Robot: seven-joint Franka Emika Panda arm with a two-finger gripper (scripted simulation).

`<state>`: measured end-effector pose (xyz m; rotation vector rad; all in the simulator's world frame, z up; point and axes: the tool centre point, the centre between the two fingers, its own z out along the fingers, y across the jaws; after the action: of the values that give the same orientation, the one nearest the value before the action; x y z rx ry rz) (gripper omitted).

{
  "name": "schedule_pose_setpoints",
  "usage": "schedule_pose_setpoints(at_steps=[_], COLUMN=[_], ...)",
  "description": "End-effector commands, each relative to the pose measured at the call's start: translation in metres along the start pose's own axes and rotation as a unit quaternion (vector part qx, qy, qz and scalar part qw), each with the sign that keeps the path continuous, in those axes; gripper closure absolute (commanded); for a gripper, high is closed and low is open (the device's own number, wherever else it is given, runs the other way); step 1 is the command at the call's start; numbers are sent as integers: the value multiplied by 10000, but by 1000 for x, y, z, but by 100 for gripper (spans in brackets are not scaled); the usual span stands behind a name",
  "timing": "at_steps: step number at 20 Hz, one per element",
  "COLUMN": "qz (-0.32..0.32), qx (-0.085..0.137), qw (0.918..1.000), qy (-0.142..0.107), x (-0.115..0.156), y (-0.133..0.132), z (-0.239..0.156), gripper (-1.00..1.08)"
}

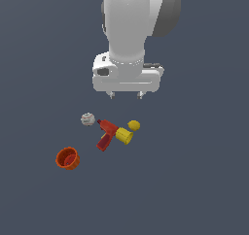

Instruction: Pick up a designated object from a clutter of objects.

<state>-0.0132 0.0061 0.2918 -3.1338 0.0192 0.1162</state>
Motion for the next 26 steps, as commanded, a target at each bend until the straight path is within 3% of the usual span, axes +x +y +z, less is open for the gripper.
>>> schedule_pose_setpoints(at_steps=[1,12,26], qz=[0,-384,8], qx=[0,-41,-16], qw=[10000,9992,9999], qy=[0,138,159], x=[0,1,9], y=[0,-19,-15], z=[0,-12,11], gripper=[-92,-92,-92])
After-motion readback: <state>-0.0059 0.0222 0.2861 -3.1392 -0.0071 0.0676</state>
